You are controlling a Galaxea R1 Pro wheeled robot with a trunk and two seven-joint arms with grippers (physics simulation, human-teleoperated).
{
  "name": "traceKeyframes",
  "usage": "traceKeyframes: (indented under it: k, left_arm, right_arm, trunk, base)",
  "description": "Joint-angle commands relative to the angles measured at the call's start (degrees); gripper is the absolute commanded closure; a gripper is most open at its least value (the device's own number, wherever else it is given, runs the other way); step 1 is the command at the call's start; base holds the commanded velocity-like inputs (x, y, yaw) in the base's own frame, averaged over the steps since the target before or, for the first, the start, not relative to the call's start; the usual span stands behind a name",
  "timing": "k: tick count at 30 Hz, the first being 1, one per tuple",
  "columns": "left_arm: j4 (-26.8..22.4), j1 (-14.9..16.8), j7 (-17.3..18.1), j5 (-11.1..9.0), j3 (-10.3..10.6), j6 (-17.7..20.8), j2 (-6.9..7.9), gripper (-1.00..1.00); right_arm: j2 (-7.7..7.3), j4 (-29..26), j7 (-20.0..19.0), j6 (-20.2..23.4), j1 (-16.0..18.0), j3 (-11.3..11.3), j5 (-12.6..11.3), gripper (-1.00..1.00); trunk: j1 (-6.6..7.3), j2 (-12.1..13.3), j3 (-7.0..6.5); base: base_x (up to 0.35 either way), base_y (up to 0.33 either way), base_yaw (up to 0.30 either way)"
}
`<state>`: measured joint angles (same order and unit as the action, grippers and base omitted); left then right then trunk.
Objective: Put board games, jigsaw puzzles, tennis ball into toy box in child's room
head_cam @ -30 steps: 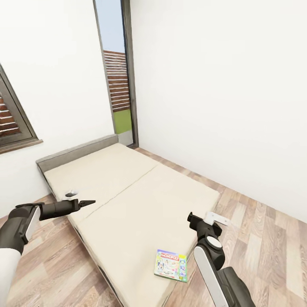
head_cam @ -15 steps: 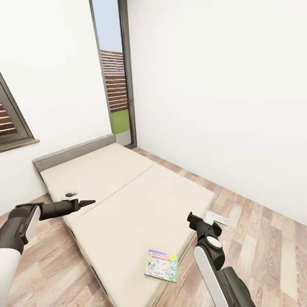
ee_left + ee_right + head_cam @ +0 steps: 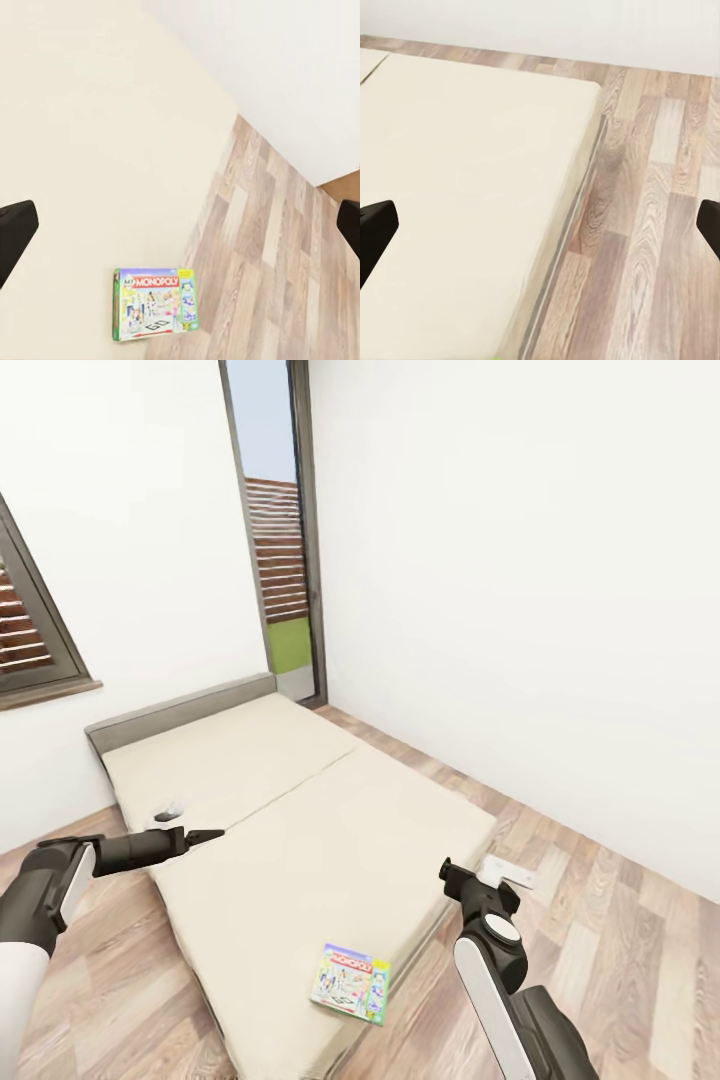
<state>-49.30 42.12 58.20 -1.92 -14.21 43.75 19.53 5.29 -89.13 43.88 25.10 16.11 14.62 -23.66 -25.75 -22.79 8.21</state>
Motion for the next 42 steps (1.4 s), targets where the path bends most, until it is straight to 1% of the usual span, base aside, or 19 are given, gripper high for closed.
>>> traceKeyframes:
  k: [1,26,33,36,42]
  left_arm:
    - [0.0,0.1,0.1,-0.2,0.0,0.5,-0.01,-1.0]
    - [0.0,0.1,0.1,-0.2,-0.1,0.5,-0.02,-1.0]
    - [-0.1,0.1,0.1,-0.2,-0.1,0.5,-0.02,-1.0]
    - [-0.1,0.1,0.1,-0.2,-0.1,0.5,-0.02,-1.0]
    - [-0.1,0.1,0.1,-0.2,-0.1,0.5,-0.02,-1.0]
  right_arm:
    - [-0.02,-0.1,0.4,0.3,0.1,0.1,-0.3,-1.0]
    - [-0.02,-0.1,0.5,0.4,0.1,0.2,-0.3,-1.0]
    - [-0.02,-0.1,0.9,0.2,0.1,3.0,-0.3,-1.0]
    - [-0.02,-0.1,1.0,0.2,0.1,3.4,-0.2,-1.0]
    - [-0.02,-0.1,1.0,0.1,0.1,3.6,-0.2,-1.0]
  trunk:
    - [-0.04,-0.1,0.12]
    - [-0.04,-0.1,0.12]
    - [-0.04,-0.1,0.08]
    - [-0.04,-0.1,-0.03]
    - [-0.04,-0.1,-0.33]
  base:
    - [0.0,-0.302,0.266]
    - [0.0,-0.303,0.288]
    - [0.0,-0.303,0.288]
    - [0.0,-0.303,0.275]
    - [0.0,-0.303,0.267]
